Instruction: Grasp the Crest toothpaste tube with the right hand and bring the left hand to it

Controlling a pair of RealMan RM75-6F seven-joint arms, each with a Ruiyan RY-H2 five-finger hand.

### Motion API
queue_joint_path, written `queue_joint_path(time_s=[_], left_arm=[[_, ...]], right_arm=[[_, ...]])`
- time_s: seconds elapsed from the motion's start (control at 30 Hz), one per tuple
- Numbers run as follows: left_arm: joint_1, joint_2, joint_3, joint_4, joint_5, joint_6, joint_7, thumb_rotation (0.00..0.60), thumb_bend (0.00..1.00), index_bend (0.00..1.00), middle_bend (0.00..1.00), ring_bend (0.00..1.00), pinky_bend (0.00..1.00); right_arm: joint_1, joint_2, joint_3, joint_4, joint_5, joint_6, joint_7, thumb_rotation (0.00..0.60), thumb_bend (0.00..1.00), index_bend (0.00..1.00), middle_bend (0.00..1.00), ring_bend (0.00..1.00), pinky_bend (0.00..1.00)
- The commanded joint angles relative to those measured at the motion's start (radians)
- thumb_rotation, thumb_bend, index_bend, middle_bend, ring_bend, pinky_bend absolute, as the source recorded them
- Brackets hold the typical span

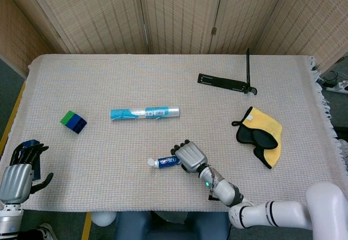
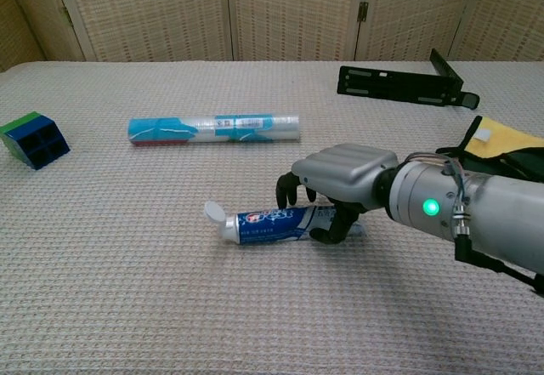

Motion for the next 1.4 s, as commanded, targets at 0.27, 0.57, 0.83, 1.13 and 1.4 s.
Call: queue_joint_path(time_s=[0.27,0.57,0.83,1.13,1.4], left_arm=[[0.002,-0.002,0.000,0.014,0.000,0.001,-0.015,0.600,0.33,0.23,0.20,0.17,0.00],[-0.001,-0.003,-0.003,0.025,0.001,-0.002,-0.025,0.600,0.33,0.23,0.20,0.17,0.00],[-0.045,0.010,-0.011,0.015,0.051,-0.031,-0.031,0.600,0.33,0.23,0.20,0.18,0.00],[-0.165,0.010,-0.022,0.023,0.200,-0.097,-0.046,0.600,0.34,0.27,0.29,0.30,0.00],[-0.296,0.010,-0.004,0.004,0.321,-0.223,-0.010,0.600,0.48,0.27,0.60,0.60,0.38]], right_arm=[[0.028,-0.028,-0.019,0.030,0.019,0.021,0.009,0.600,0.45,0.37,0.36,0.36,0.27],[0.041,-0.056,-0.026,0.055,-0.010,0.049,0.033,0.600,0.45,0.52,0.47,0.48,0.38],[0.036,0.000,-0.015,0.015,-0.101,0.042,0.138,0.600,0.50,0.73,0.62,0.64,0.56],[0.081,0.187,0.016,-0.116,-0.139,-0.050,0.206,0.600,0.53,0.77,0.64,0.67,0.58],[0.171,0.304,0.020,-0.193,-0.054,-0.103,0.102,0.600,0.53,0.77,0.65,0.68,0.59]])
